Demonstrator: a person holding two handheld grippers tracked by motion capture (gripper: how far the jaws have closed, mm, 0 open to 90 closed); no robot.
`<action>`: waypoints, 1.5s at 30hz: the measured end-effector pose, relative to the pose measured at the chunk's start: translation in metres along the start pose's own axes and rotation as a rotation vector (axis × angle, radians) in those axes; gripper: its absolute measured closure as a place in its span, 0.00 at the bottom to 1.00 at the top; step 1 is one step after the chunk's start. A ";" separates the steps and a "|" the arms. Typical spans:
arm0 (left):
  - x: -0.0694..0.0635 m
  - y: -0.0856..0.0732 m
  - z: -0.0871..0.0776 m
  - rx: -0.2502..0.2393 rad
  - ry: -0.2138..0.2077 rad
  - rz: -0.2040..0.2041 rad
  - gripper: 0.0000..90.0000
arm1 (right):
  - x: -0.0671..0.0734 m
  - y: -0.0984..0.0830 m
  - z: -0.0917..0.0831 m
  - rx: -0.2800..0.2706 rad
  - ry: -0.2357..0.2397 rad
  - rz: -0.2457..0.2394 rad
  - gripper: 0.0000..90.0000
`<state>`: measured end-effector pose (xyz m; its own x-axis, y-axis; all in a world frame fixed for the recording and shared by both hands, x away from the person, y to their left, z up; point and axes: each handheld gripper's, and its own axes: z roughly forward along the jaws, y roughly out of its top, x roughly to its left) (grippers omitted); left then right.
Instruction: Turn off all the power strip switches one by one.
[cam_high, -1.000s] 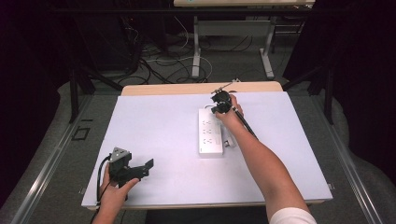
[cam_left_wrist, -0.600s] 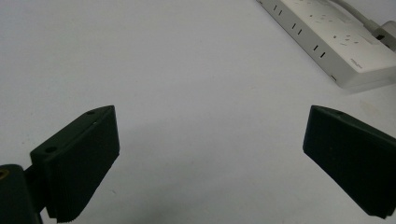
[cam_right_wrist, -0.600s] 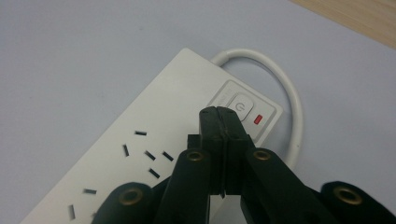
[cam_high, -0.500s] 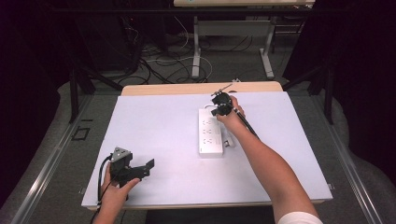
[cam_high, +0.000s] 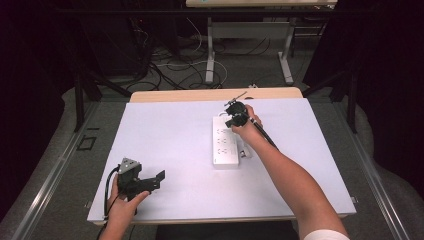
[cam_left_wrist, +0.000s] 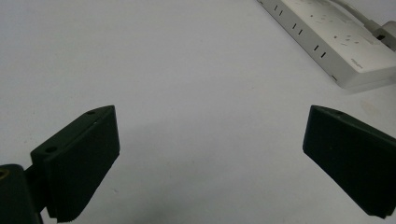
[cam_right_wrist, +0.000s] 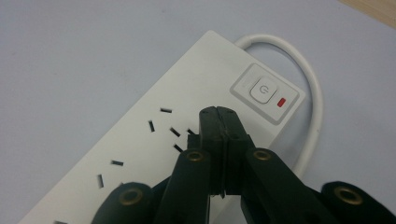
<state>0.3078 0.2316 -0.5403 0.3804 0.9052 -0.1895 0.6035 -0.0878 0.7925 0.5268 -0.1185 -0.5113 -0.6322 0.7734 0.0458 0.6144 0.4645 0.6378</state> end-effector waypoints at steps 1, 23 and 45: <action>0.000 0.000 0.000 -0.001 0.001 -0.002 0.04 | 0.001 0.001 -0.001 0.024 -0.003 0.011 1.00; -0.001 0.000 -0.001 -0.001 0.002 0.004 0.04 | 0.001 -0.011 -0.005 0.079 0.013 0.009 1.00; -0.001 0.000 -0.001 0.000 0.004 0.005 0.04 | -0.001 -0.015 -0.005 0.073 0.011 0.029 1.00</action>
<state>0.3070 0.2316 -0.5392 0.3807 0.9064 -0.1830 0.6013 -0.0923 0.7937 0.5155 -0.1285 -0.5174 -0.6186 0.7824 0.0727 0.6654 0.4724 0.5780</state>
